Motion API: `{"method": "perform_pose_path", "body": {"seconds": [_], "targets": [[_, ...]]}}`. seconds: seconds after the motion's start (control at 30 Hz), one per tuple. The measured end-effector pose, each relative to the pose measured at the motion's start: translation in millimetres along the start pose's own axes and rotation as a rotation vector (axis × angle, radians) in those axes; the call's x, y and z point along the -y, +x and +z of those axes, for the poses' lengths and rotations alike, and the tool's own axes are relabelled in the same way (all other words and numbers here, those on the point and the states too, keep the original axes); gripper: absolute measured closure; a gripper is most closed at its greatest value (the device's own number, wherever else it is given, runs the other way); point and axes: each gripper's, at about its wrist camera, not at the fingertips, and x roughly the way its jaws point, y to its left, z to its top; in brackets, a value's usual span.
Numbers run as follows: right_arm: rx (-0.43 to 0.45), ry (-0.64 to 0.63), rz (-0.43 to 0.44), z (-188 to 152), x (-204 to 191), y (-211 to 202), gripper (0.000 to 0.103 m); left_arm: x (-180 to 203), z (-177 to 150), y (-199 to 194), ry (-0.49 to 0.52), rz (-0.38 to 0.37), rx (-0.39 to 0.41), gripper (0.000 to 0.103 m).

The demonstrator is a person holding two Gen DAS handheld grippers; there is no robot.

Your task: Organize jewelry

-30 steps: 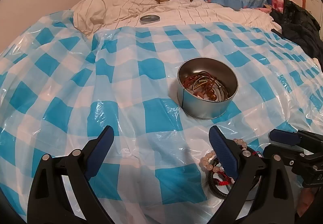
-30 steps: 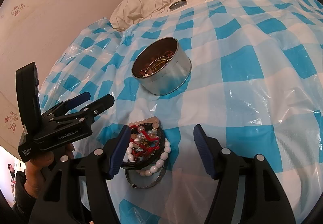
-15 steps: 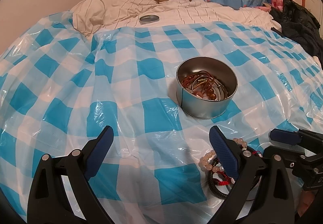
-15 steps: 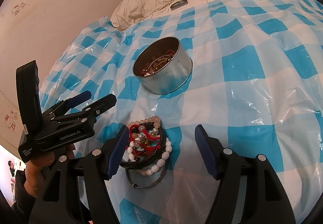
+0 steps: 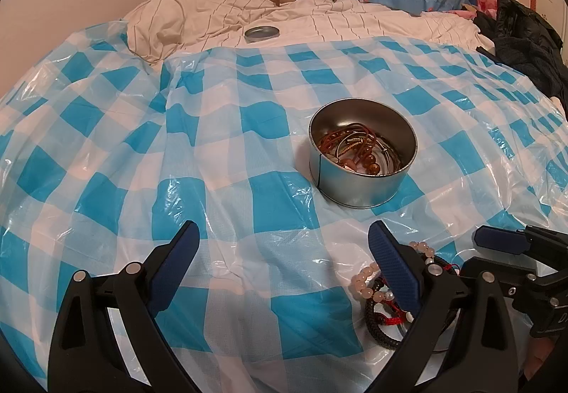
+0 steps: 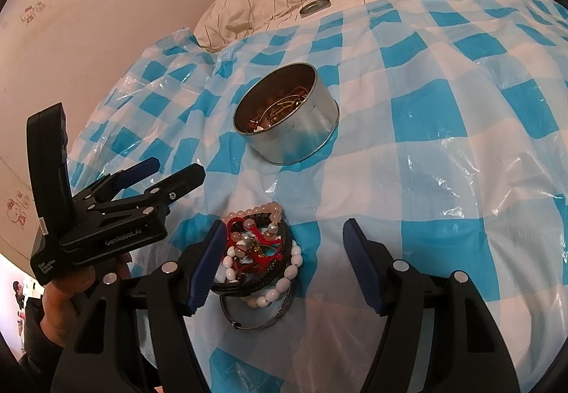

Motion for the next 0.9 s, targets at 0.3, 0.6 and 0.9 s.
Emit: {"method": "perform_pose_path", "body": {"seconds": [0.3, 0.6, 0.9], "targets": [[0.012, -0.043, -0.045, -3.7, -6.1, 0.5, 0.033, 1.1, -1.5, 4.0, 0.010, 0.005, -0.010, 0.011], [0.041, -0.134, -0.122, -5.1, -18.7, -3.2, 0.030, 3.5, -3.8, 6.4, 0.023, 0.009, -0.018, 0.011], [0.067, -0.211, -0.183, -6.9, -31.3, -3.8, 0.028, 3.7, -3.4, 6.0, 0.021, 0.007, -0.019, 0.011]]}}
